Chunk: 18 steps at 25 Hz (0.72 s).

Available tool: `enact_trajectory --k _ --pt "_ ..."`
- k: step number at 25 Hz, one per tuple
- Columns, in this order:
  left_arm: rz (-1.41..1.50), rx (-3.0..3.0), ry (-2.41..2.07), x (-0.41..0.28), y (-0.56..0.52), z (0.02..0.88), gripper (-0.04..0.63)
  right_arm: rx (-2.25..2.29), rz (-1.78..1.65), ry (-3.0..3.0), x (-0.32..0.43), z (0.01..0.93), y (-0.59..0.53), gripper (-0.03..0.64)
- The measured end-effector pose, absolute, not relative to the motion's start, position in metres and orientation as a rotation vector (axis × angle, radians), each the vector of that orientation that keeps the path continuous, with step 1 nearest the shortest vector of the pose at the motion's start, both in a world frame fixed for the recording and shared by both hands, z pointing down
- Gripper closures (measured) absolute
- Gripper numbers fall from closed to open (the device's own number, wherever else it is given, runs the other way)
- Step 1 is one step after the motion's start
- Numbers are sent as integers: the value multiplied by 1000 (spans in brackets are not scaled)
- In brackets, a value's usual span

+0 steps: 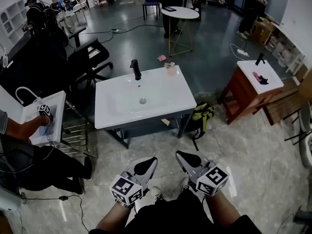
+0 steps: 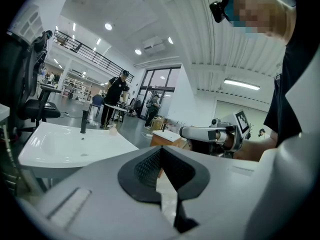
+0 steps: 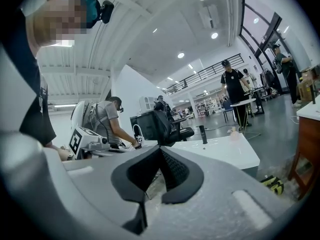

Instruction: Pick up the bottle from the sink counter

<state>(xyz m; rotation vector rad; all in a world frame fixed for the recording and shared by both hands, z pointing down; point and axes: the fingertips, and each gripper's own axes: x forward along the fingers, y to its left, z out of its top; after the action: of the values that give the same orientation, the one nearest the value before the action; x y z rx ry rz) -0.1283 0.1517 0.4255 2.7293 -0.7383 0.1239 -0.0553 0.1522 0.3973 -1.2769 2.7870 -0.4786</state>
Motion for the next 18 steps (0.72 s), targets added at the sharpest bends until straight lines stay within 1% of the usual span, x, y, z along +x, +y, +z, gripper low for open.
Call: enact_trajectory --k 18 --pt "132 2694 -866 -51 136 426 598 -1181 -476 2875 26 401 128 617"
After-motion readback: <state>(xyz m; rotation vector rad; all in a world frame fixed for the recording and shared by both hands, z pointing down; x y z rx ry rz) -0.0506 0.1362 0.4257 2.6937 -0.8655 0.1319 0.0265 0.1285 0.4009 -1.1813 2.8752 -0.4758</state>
